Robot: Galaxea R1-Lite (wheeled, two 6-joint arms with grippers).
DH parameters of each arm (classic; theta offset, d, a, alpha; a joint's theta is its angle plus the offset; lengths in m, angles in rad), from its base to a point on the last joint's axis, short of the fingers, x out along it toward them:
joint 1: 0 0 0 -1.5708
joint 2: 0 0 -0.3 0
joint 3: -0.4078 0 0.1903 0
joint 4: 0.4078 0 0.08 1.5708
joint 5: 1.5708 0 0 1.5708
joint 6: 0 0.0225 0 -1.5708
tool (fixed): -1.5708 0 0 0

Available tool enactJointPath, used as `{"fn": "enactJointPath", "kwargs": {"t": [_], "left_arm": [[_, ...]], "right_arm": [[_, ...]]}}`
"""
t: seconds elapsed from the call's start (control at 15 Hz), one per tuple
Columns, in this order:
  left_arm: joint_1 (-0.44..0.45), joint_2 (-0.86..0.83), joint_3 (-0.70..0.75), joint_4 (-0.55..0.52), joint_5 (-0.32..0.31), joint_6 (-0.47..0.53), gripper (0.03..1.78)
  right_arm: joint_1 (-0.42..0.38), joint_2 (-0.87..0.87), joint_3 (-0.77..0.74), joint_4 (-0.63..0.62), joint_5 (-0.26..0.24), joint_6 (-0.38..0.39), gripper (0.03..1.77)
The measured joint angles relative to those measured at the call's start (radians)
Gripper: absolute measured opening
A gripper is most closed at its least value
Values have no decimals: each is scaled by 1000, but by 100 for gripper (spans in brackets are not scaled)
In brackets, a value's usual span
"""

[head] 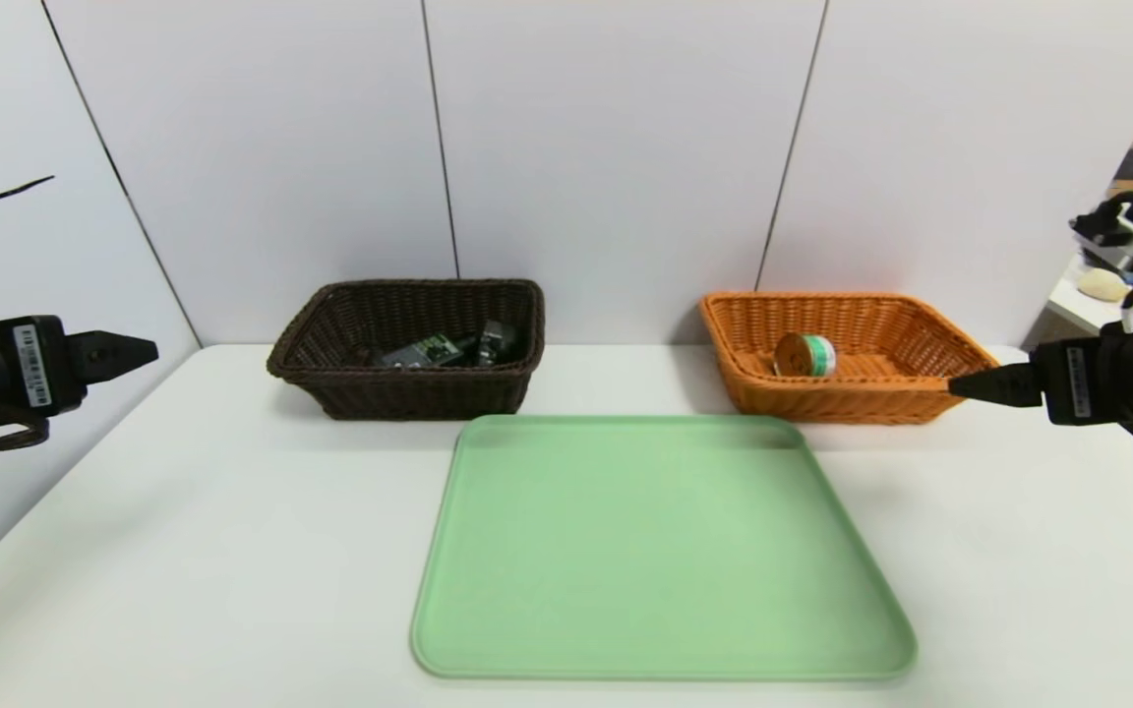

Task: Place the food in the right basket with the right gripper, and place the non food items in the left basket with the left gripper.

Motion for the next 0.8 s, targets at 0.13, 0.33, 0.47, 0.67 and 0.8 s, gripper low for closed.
{"fn": "enactJointPath", "kwargs": {"t": [0.13, 0.33, 0.47, 0.67, 0.8], "left_arm": [[21, -42, 36, -1, 2, -1, 169], [36, -127, 108, -3, -1, -1, 169], [37, -193, 153, -2, -7, -1, 169], [36, -280, 205, -2, -22, 1, 169], [35, -341, 262, 0, -37, 3, 169]], "right_arm": [[-5, -55, 50, -1, 0, 0, 169], [-12, -150, 126, -6, 1, 4, 169], [-19, -226, 178, -9, 1, 6, 169], [-30, -348, 247, -10, 0, 11, 169], [-49, -445, 299, -11, 1, 15, 169]]}}
